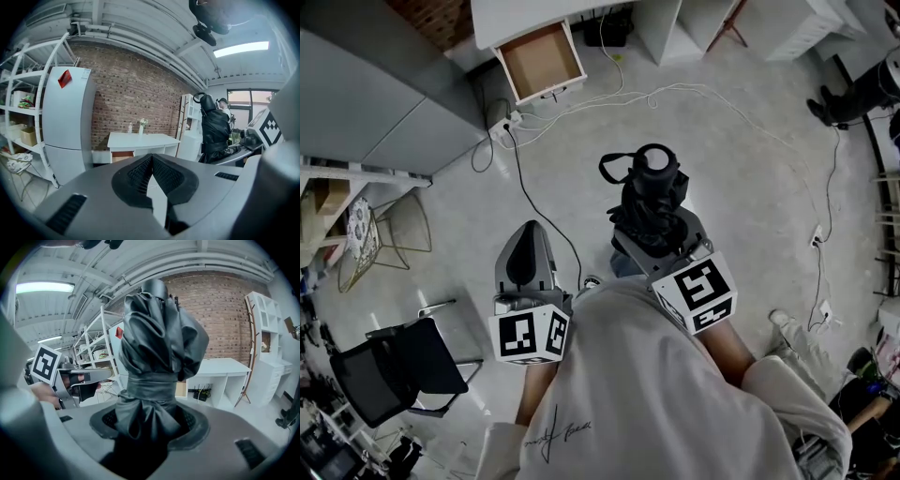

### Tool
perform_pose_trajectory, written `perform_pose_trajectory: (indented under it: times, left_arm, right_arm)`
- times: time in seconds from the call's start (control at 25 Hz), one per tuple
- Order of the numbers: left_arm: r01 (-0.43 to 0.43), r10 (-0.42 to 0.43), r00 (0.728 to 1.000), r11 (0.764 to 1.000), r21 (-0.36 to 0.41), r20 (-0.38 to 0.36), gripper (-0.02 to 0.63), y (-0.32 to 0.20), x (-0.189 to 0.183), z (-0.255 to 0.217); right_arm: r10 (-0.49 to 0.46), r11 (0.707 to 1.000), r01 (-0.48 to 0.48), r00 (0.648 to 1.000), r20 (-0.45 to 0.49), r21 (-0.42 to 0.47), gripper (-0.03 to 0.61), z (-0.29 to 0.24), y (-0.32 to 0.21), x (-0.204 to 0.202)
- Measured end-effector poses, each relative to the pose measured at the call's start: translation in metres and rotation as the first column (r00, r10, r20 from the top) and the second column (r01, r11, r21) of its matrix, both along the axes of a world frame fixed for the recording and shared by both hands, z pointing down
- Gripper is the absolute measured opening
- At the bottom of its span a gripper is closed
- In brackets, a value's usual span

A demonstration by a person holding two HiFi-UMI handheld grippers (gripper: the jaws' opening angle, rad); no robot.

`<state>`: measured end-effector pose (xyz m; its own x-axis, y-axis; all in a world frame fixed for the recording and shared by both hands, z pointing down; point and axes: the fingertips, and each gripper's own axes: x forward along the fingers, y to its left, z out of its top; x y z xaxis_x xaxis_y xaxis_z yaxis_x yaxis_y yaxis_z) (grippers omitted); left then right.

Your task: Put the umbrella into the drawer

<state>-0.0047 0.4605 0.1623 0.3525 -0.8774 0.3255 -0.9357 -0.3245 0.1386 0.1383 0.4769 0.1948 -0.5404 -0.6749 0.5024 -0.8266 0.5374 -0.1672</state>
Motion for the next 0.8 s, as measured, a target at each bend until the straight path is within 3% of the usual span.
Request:
perform_pose_trajectory:
  times: [0.44,0.8]
  left_arm:
    - [0.051,-0.051,0.998,0.999,0.011,0.031,0.018,-0.055,0.035,0.000]
    - [0.072,-0.072,0.997,0.997,0.004,0.010,0.018,-0.082,0.034,0.002]
  right_arm:
    - [-0.076,0.997,0.076,0.997,0.020,-0.002,0.261,0.010,-0.055,0.033]
    - [-0.079,0.997,0.080,0.996,0.033,-0.018,0.261,0.014,-0.084,0.039]
